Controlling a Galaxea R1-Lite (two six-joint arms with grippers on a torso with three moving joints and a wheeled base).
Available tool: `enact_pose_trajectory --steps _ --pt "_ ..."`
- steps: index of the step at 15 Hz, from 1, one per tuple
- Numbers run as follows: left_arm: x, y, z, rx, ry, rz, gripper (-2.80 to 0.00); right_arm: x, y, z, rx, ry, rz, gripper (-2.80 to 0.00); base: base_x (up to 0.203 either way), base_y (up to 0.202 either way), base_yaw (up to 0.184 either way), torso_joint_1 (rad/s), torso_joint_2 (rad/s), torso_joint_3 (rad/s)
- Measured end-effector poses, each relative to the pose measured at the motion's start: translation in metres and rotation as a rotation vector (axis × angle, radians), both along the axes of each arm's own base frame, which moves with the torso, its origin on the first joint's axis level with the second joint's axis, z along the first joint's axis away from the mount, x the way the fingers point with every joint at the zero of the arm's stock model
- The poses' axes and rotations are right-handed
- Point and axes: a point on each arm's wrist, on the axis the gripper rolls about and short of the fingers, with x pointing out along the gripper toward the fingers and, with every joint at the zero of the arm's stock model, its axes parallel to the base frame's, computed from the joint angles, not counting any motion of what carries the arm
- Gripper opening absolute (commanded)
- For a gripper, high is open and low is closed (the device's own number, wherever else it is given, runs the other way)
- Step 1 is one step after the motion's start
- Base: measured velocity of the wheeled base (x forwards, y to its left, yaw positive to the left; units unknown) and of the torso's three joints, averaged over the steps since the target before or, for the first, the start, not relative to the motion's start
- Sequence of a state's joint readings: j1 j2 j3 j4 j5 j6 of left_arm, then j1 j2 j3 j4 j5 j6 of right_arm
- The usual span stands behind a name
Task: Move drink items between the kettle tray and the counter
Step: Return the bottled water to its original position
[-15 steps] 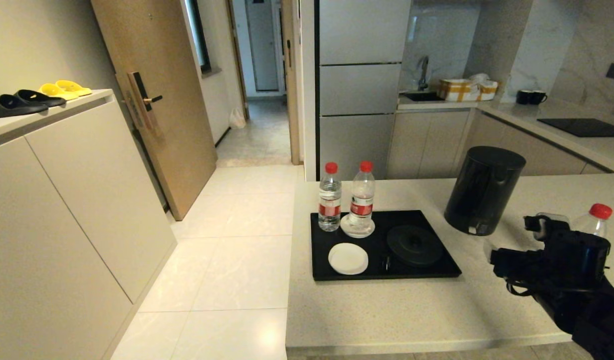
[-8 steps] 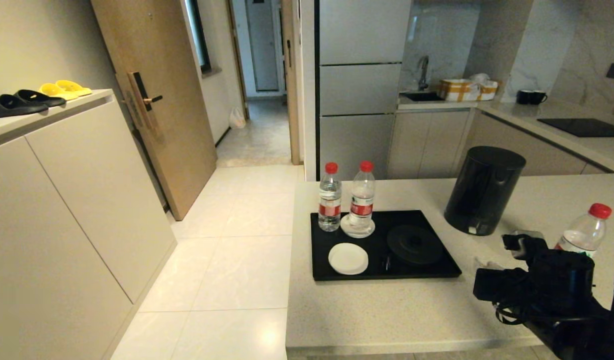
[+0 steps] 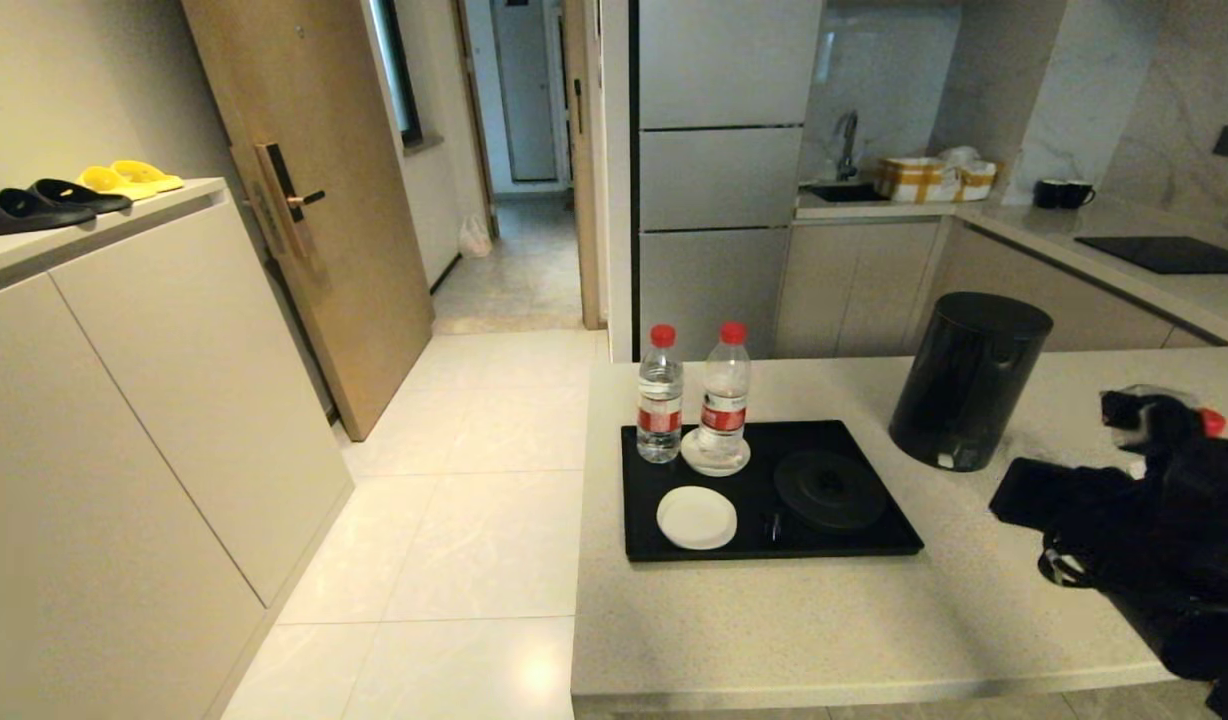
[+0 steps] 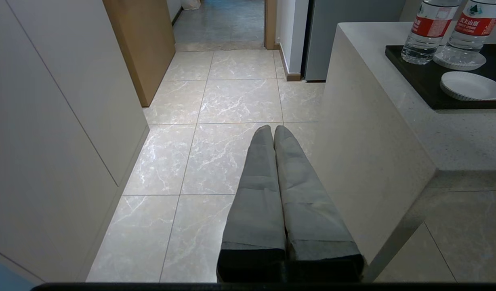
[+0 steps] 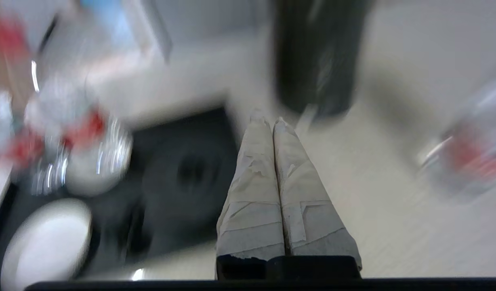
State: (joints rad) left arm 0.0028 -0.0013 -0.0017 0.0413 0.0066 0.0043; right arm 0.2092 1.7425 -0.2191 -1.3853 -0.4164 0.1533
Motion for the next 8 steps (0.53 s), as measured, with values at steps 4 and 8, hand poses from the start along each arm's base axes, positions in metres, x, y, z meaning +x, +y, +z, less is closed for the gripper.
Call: enact_pose_trajectory --steps 4,8 --pt "0.000 0.000 0.000 0.000 0.000 0.000 -2.80 -0.042 -0.012 0.091 -0.071 -0.157 -0.076 -2.80 0.000 0.000 0.000 0.000 0.00 0.000" --pt "0.000 0.000 0.000 0.000 0.000 0.000 -2.80 -0.152 -0.037 0.138 -0.102 -0.193 -0.184 -2.80 0.000 0.000 0.000 0.000 0.00 0.000"
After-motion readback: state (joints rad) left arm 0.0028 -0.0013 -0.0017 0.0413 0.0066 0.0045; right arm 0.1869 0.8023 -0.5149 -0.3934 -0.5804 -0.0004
